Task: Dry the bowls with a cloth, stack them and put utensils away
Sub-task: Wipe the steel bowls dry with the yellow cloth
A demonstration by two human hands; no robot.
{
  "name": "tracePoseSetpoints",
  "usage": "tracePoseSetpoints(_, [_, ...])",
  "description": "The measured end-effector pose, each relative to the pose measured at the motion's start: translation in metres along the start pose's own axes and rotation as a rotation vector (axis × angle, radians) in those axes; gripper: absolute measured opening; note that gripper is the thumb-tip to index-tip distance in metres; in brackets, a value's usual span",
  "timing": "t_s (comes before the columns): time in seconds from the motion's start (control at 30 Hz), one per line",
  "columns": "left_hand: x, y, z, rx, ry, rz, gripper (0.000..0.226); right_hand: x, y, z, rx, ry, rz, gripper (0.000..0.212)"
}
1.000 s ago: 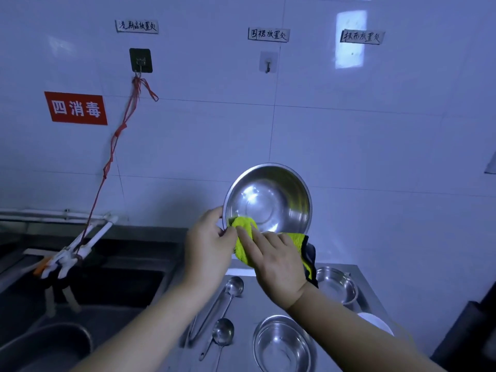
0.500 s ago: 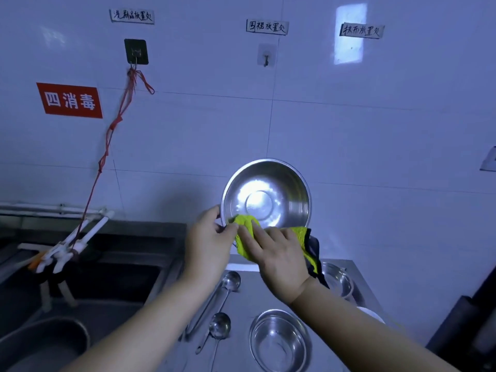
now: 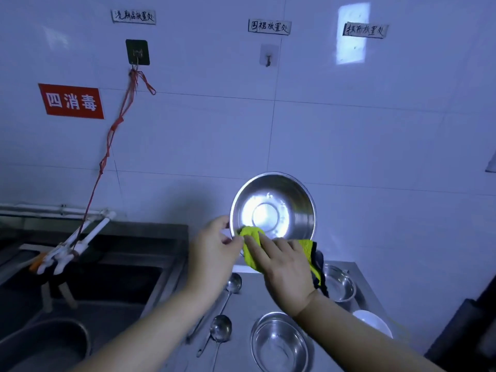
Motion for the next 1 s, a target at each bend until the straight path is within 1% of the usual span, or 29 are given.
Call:
tracePoseSetpoints(0.07, [-0.005,-0.008,0.003,-0.047,0.021,-0.035,0.029,0.003,-0.003,0.002,0.047,-0.018,0.066,0.059])
tracePoseSetpoints(0.13, [-0.001,-0.005,0.000,-0.034,0.027,-0.025,0.030,0.003,-0.010,0.004,0.063,-0.022,0.030,0.060])
tracePoseSetpoints(0.2, [0.006,0.006,-0.009,0.061,0.025,0.037,0.029,-0.001,-0.013,0.003,0.060,-0.003,-0.085,0.056])
tracePoseSetpoints(0.3, [0.024,0.023,-0.021,0.240,-0.002,0.110,0.028,-0.008,-0.005,0.001,0.019,-0.010,-0.339,0.046])
tracePoseSetpoints(0.37, [0.029,0.030,-0.026,0.240,0.016,0.118,0.027,-0.008,0.008,0.001,-0.034,-0.020,-0.392,0.044])
tracePoseSetpoints(0.4, [0.029,0.030,-0.028,0.211,0.048,0.115,0.027,-0.006,0.013,0.001,-0.054,-0.016,-0.369,0.043])
tracePoseSetpoints(0.47, [0.027,0.019,-0.024,0.047,0.048,0.038,0.033,0.002,0.013,0.000,-0.052,0.004,-0.270,0.043])
tracePoseSetpoints(0.53, [0.021,0.002,-0.014,-0.054,0.012,-0.015,0.024,0.005,0.004,0.002,-0.005,0.018,-0.159,0.046])
tracePoseSetpoints(0.57, [0.018,-0.003,-0.011,-0.035,0.014,-0.008,0.022,0.006,0.000,0.003,0.014,0.018,-0.119,0.048])
tracePoseSetpoints(0.6, [0.016,-0.007,-0.011,0.000,0.021,0.006,0.022,0.005,-0.004,0.005,0.028,0.012,-0.102,0.051])
tracePoseSetpoints(0.67, [0.017,-0.003,-0.013,0.084,0.019,0.052,0.019,0.000,-0.012,0.009,0.045,-0.004,-0.147,0.052])
tracePoseSetpoints(0.73, [0.023,0.006,-0.018,0.206,-0.037,0.101,0.019,-0.007,-0.017,0.011,0.055,-0.013,-0.267,0.045])
tracePoseSetpoints(0.83, [0.038,0.022,-0.021,0.383,-0.199,0.133,0.025,-0.016,-0.012,0.015,0.036,-0.027,-0.494,0.035])
tracePoseSetpoints(0.87, [0.043,0.023,-0.021,0.436,-0.231,0.136,0.024,-0.017,-0.007,0.016,0.023,-0.027,-0.529,0.033])
tracePoseSetpoints(0.93, [0.046,0.025,-0.021,0.505,-0.246,0.168,0.027,-0.016,0.002,0.016,0.011,-0.009,-0.512,0.031])
tracePoseSetpoints(0.97, [0.047,0.022,-0.019,0.543,-0.250,0.195,0.033,-0.016,0.004,0.015,0.018,-0.001,-0.483,0.031])
tracePoseSetpoints(1.0, [0.045,0.015,-0.018,0.628,-0.239,0.230,0.044,-0.016,0.005,0.013,0.031,0.004,-0.450,0.032])
Point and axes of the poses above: each hand's wrist, its own x-axis towards the middle knuckle, its own z-axis out of the palm, y = z × x, the point moved 8 cm from there along x, towards the middle knuckle, and after that the axes turned 14 degrees about -z, right-handed, at the moved point
